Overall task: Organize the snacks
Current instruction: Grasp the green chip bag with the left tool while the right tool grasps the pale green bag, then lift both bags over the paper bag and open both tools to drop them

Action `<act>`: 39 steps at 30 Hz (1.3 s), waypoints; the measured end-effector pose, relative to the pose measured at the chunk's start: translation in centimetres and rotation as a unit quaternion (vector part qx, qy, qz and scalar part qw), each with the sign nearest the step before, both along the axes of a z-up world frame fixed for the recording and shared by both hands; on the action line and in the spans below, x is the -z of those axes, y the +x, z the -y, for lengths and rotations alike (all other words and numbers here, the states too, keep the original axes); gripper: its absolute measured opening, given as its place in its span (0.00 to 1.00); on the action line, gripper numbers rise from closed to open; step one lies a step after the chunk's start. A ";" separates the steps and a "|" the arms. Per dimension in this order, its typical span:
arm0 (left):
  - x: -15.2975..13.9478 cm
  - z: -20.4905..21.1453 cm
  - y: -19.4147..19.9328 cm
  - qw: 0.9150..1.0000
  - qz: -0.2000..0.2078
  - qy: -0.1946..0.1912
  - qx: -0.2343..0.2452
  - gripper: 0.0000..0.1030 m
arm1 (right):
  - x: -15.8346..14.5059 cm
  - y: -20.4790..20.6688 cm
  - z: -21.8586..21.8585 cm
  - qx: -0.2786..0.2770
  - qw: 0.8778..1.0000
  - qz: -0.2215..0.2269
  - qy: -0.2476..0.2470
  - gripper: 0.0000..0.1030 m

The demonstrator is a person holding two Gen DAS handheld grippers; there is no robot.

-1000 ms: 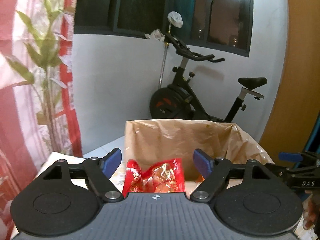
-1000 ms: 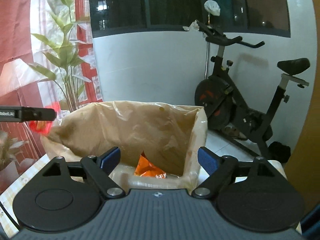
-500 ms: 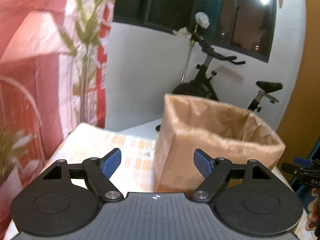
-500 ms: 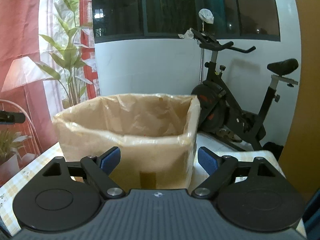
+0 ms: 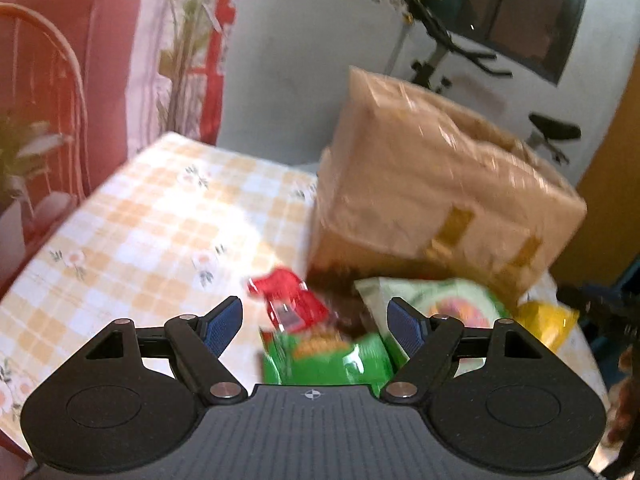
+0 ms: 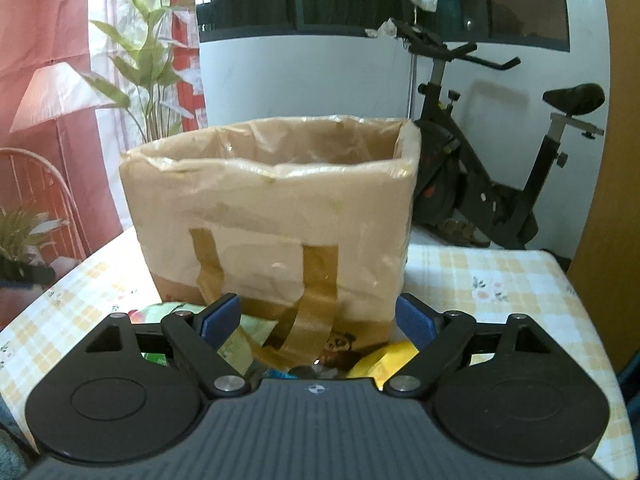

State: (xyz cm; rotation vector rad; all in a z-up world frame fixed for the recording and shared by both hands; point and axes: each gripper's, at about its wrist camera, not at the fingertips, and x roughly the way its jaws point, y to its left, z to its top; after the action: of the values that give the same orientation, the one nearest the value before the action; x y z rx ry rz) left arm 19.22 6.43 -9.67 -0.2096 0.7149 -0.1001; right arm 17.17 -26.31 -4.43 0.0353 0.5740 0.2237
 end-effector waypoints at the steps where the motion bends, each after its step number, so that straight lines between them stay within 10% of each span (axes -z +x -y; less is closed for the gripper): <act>1: 0.2 0.2 -0.1 1.000 -0.003 0.000 0.004 0.79 | 0.0 -0.1 -0.1 -0.002 1.000 -0.002 0.001 0.84; 25: 1.9 -0.9 -0.7 1.000 -0.018 -0.019 0.015 0.79 | 4.1 4.6 -9.5 -0.057 0.979 -0.188 0.051 0.88; 39: 6.5 2.0 2.0 0.995 -0.079 -0.014 0.052 0.89 | 2.5 0.4 -4.8 -0.008 0.990 -0.133 0.043 0.75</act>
State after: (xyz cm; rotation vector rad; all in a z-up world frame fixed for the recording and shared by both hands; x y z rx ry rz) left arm 21.26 4.43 -16.18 -0.2087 0.8820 -0.1952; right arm 17.55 -21.51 -6.95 0.1465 0.8308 0.2615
